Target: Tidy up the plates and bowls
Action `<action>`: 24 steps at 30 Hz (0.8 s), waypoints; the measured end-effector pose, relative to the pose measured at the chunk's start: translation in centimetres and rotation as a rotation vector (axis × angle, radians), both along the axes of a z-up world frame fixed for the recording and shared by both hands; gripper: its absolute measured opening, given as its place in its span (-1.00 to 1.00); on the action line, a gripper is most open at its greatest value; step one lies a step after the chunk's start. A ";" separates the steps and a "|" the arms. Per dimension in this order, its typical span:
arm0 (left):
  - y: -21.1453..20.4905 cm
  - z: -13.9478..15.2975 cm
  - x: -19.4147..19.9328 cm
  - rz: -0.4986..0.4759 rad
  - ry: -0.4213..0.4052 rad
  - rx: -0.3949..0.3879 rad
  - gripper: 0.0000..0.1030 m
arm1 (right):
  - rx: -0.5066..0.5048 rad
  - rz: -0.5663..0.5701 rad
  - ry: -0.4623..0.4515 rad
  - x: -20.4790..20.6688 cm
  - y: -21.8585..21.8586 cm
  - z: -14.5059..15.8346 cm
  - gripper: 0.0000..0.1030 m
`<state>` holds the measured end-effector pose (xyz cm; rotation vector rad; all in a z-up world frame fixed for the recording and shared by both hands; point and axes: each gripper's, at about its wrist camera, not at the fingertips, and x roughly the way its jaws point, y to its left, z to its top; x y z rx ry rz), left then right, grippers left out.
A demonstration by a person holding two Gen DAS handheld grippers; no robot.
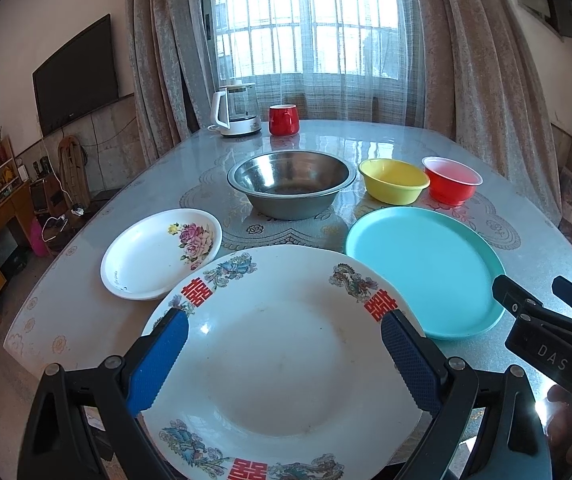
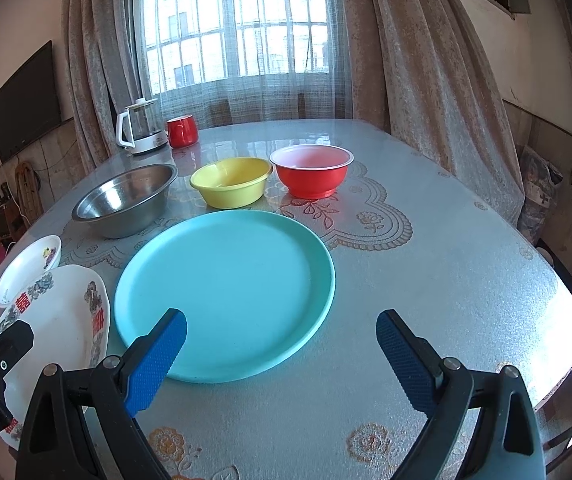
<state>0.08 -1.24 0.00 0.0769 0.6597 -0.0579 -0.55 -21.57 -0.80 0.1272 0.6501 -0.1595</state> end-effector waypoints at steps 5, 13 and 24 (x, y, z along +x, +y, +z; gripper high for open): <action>-0.3 0.0 0.0 -0.007 0.006 0.003 0.90 | -0.001 0.003 -0.001 -0.1 0.0 -0.1 0.90; -0.6 0.3 0.1 -0.016 0.002 0.008 0.90 | 0.009 -0.012 0.000 -0.1 -0.6 -0.1 0.90; -0.9 0.4 1.2 -0.034 0.036 0.014 0.90 | 0.017 -0.022 0.018 0.5 -1.3 -0.6 0.90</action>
